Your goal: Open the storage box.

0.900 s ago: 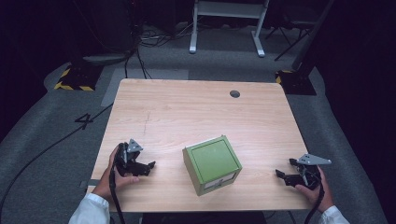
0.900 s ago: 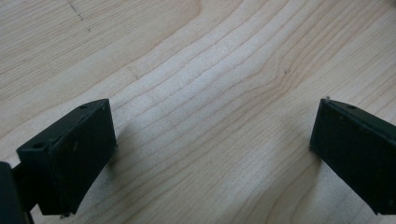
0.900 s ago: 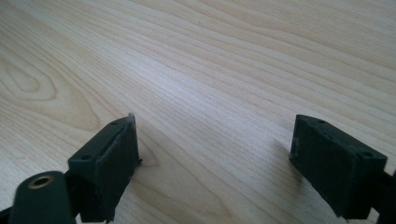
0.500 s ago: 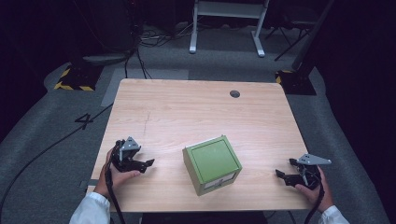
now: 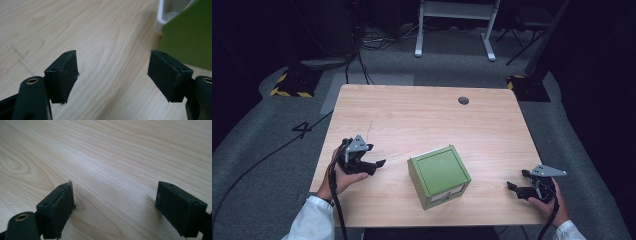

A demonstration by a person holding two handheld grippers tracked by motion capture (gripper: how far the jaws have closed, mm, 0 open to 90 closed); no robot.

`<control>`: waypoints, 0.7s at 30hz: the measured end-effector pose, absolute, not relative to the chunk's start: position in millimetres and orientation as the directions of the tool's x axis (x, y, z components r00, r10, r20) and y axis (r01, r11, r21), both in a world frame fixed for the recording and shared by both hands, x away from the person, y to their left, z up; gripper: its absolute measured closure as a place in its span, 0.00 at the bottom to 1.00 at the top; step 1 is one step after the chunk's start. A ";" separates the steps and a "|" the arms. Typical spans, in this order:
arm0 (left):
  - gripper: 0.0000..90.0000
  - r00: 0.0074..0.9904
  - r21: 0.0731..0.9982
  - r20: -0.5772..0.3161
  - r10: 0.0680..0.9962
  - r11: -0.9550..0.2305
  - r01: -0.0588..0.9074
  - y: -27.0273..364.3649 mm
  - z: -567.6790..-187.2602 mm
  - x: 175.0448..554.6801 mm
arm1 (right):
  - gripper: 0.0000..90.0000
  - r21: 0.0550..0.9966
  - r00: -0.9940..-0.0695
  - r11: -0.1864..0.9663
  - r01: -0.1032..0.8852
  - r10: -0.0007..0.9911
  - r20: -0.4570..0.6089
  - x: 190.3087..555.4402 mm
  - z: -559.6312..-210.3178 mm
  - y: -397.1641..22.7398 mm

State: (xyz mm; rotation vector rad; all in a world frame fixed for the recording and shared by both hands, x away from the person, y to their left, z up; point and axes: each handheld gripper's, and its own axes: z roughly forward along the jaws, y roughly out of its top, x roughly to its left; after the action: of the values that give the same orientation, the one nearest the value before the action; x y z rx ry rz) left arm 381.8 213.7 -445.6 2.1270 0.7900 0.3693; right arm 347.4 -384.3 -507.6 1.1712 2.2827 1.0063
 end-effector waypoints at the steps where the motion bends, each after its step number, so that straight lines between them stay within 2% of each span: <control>1: 0.27 0.765 0.787 -0.013 0.644 -0.465 0.405 211.4 -442.5 384.4 | 0.17 0.743 -0.579 0.396 0.540 0.815 -0.013 347.5 -507.6 -384.4; 4: 0.27 0.778 0.803 -0.042 0.627 -0.441 0.400 205.0 -435.7 393.6 | 0.17 0.743 -0.579 0.396 0.540 0.815 -0.013 347.5 -507.6 -384.4; 16: 0.28 0.825 0.805 -0.025 0.565 -0.478 0.352 163.4 -421.4 420.4 | 0.17 0.743 -0.579 0.396 0.540 0.815 -0.014 347.4 -507.6 -384.4; 21: 0.28 0.849 0.793 -0.051 0.527 -0.495 0.355 145.7 -419.5 431.6 | 0.17 0.743 -0.579 0.395 0.541 0.815 -0.013 347.3 -507.6 -384.3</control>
State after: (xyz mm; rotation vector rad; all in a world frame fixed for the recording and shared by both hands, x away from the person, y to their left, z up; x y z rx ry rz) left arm 431.6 145.7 -419.5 2.1404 0.6397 0.2473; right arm 347.3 -384.3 -507.6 1.1708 2.2826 1.0061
